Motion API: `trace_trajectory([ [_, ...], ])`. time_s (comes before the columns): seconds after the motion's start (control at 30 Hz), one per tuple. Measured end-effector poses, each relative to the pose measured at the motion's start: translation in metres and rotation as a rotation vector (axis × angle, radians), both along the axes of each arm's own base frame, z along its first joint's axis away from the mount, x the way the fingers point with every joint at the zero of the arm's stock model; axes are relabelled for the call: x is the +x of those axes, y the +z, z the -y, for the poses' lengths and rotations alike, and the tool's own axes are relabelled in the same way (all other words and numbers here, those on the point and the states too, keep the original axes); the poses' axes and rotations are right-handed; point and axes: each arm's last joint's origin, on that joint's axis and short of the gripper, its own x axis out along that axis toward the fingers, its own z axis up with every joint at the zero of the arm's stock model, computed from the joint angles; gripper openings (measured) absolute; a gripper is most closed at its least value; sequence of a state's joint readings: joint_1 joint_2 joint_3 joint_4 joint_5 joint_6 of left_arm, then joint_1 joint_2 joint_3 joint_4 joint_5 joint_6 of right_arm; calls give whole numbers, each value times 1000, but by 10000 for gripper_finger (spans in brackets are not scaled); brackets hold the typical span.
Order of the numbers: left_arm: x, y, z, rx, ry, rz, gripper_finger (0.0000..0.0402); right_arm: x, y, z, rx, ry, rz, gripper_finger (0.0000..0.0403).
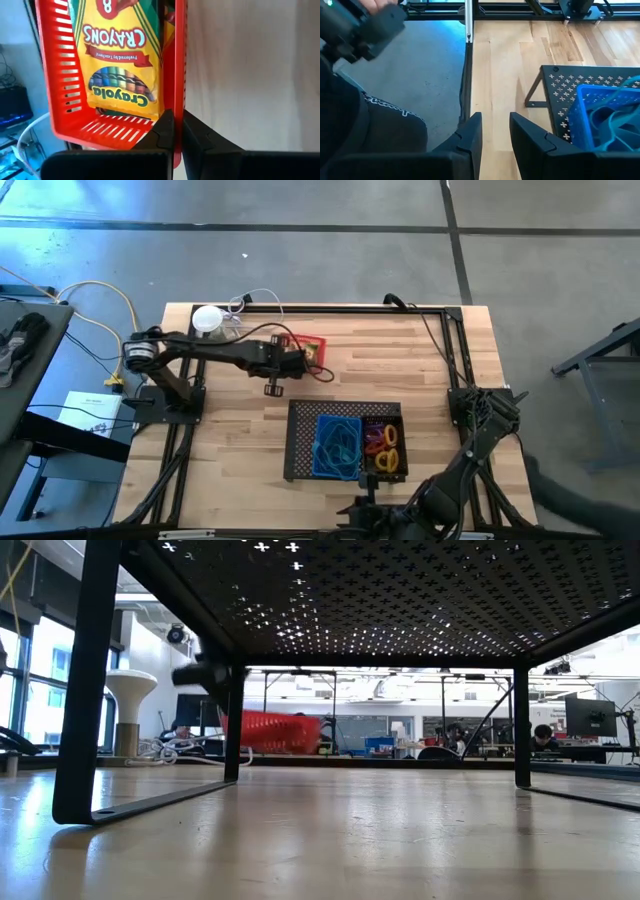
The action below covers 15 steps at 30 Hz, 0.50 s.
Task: Pick & Place Office Desk Supplies
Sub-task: Put the red bin with crayon boxes on the shelf
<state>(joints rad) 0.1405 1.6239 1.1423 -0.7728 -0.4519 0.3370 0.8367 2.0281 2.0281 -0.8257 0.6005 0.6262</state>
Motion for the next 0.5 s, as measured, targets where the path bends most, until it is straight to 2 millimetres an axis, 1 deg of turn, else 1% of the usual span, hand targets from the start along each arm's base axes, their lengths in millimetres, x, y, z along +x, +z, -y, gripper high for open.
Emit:
trace_trajectory([
  [0.13, -14, 19, 9, -1, 17, 25, 3, 0, 1, -1, 8, 1, 8, 85],
  [0.2, -23, 29, 13, 27, 39, 32, 3, 0, 1, -1, 10, 2, 9, 85],
  [0.37, -50, 54, 26, 59, 55, 48, 2, -1, 2, -4, 19, 5, 21, 85],
  [0.5, -74, 73, 42, 60, 10, 60, 2, -1, 2, -4, 24, -1, 30, 85],
])
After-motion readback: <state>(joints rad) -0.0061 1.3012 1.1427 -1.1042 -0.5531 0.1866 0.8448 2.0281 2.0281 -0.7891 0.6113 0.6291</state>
